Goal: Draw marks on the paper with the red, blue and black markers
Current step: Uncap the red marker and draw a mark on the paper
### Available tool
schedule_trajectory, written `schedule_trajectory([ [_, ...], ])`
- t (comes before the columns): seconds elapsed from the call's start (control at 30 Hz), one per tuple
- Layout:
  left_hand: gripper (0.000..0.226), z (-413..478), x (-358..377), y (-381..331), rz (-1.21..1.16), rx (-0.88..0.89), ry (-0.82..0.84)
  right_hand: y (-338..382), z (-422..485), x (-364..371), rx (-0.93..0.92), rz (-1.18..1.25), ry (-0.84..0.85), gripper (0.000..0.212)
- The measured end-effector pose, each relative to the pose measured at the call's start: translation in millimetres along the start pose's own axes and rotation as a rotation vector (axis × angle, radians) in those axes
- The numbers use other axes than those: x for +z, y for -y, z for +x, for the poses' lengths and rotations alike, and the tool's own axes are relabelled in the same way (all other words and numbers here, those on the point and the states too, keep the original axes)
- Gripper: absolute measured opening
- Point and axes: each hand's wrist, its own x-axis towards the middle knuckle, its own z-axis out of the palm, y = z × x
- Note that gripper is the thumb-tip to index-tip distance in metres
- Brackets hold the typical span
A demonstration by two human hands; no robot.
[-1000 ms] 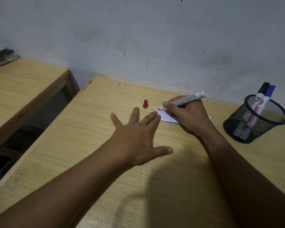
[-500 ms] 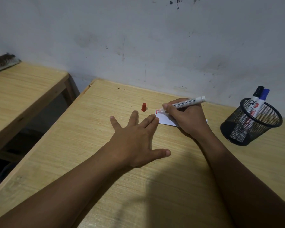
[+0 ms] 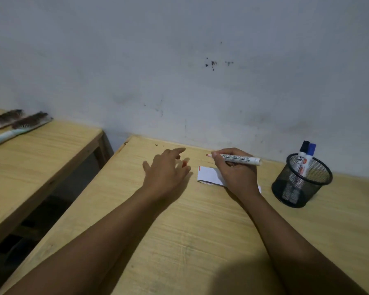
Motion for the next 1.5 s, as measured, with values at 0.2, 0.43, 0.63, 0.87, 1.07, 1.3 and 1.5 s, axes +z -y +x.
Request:
schedule_trajectory([
  [0.2,0.017,9,-7,-9,-0.014,-0.052,0.020,37,-8,-20,-0.010,0.047,0.008,0.013],
  [0.43,0.021,-29,-78,-91,-0.900,-0.194,0.101,96,-21,-64,0.066,0.305,-0.022,0.012],
  [0.63,0.028,-70,-125,-150,-1.102,-0.162,0.273,161,-41,-103,-0.035,0.428,-0.043,0.018],
  [0.87,0.027,-111,-149,-196,-1.144,-0.041,0.312,209,-69,-149,-0.147,0.386,-0.031,0.014],
  [1.07,0.026,-138,-150,-226,-1.261,0.131,0.157,230,-86,-164,-0.068,0.578,-0.072,0.021],
  [1.3,0.025,-138,-152,-243,-1.004,0.354,-0.122,222,-89,-170,0.191,0.616,-0.305,0.047],
  [1.5,0.017,-112,-128,-252,-0.703,0.501,-0.191,190,-83,-182,0.040,0.262,-0.348,0.051],
])
